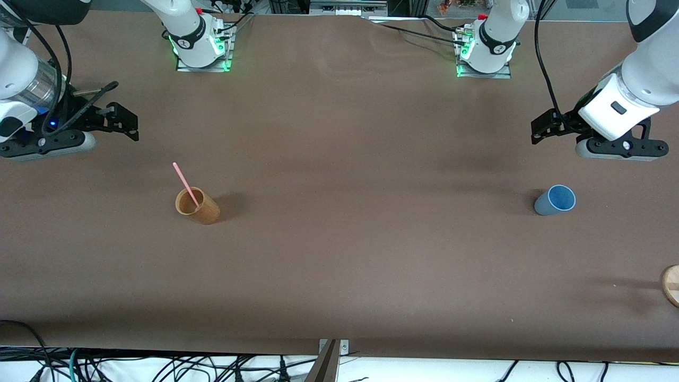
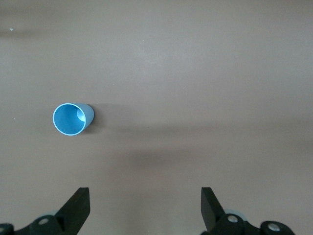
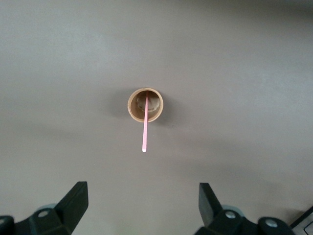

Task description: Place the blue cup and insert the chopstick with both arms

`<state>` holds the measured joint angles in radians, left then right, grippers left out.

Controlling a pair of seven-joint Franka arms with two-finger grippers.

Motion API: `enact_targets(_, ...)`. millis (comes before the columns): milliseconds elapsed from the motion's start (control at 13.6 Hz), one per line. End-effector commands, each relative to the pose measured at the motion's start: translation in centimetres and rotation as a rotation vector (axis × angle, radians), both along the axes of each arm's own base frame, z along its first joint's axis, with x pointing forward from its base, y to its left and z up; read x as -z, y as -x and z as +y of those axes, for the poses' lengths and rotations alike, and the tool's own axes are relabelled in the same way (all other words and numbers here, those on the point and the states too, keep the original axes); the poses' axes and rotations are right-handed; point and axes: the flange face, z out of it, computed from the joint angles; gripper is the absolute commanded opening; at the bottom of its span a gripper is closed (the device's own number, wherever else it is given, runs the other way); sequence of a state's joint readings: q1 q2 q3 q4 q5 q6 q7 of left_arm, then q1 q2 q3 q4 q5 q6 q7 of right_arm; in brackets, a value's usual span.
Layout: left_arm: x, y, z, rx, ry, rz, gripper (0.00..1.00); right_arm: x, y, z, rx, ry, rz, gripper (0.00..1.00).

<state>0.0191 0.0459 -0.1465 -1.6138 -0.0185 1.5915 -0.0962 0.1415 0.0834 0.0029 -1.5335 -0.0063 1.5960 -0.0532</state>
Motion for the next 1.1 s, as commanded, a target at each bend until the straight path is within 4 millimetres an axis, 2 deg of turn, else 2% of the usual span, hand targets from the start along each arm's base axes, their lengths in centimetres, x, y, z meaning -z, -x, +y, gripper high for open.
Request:
enact_targets(0, -0.58, -0.18, 0.21, 0.008, -0.022, 0.012, 1.0, -0.9, 0.5, -0.16, -0.002, 0.007, -0.01, 1.0)
enact_targets(513, -0.56, -0.12, 0.0, 0.011, -0.035, 0.013, 1.0, -0.89, 0.5, -0.24, 0.0, 0.007, -0.008, 1.0)
enact_targets(733, -0.2, 0.7, -0.31, 0.019, -0.028, 0.079, 1.0, -0.89, 0.5, -0.26, -0.001, 0.008, -0.008, 1.0)
enact_targets(1026, 0.03, 0.58, -0.27, 0.024, -0.031, 0.086, 1.0, -0.95, 0.52, -0.19, -0.001, 0.01, -0.009, 1.0)
